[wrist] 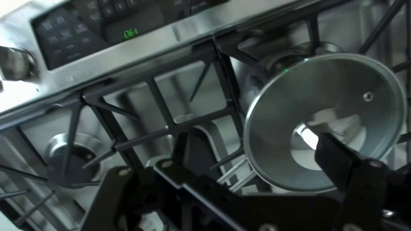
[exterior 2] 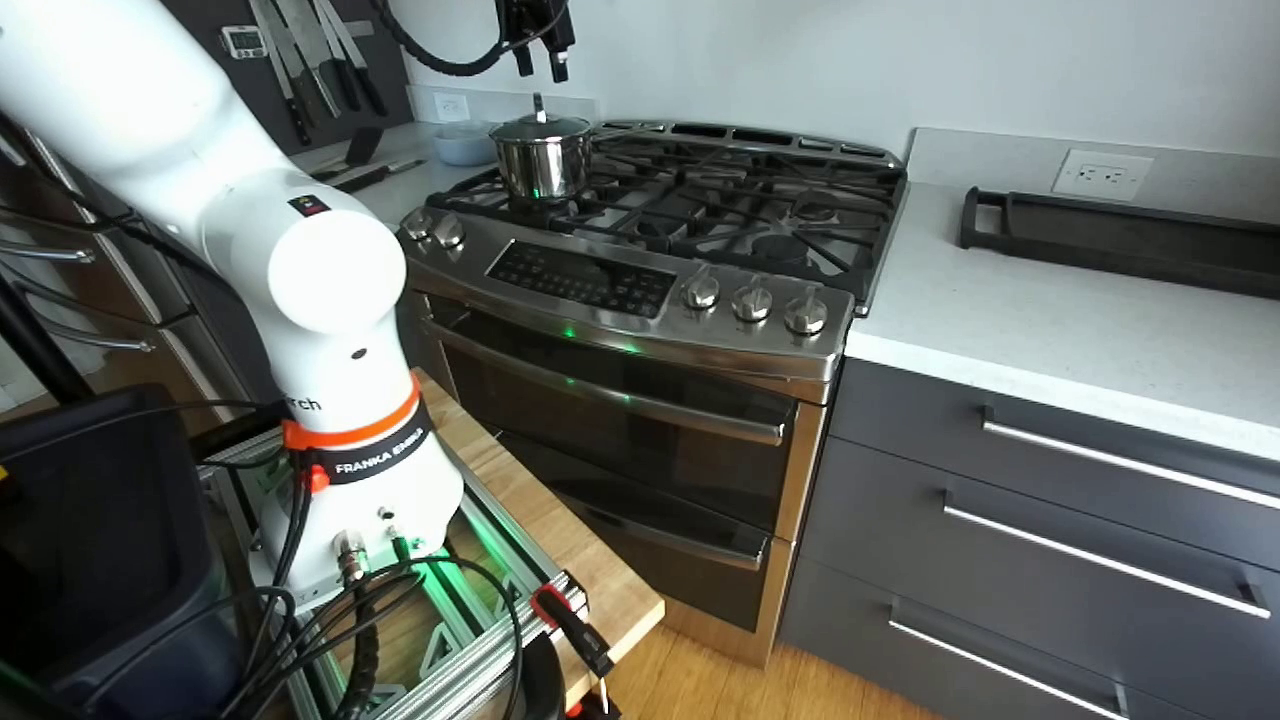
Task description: Remove the lid from the pot
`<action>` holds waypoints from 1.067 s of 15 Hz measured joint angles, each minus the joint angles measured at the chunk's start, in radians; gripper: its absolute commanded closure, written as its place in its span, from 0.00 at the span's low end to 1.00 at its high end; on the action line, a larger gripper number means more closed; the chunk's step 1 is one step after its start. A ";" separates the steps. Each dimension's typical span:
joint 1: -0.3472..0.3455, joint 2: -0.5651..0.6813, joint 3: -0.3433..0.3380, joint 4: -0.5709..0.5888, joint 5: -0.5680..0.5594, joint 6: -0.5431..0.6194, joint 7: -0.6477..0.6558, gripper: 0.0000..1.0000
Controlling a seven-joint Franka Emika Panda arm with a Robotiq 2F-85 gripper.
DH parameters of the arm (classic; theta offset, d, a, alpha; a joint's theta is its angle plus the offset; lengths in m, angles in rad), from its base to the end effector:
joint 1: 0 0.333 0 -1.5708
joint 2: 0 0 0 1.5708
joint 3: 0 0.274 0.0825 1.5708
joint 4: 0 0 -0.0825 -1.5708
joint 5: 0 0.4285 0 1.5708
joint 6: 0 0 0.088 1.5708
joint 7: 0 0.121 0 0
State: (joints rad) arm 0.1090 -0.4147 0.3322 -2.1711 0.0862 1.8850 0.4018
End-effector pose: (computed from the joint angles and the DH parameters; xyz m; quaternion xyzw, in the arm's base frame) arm 0.4529 0.2317 0.4979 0.9982 -0.0010 0.0598 0.0004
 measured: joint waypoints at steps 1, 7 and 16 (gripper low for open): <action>0.016 0.020 -0.003 0.012 0.012 0.028 -0.038 0.00; 0.100 0.124 -0.012 0.059 0.042 0.147 -0.292 0.00; 0.159 0.198 -0.031 0.095 0.040 0.161 -0.617 0.00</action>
State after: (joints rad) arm 0.2683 -0.2163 0.3013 -2.0757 0.1267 2.0456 -0.2153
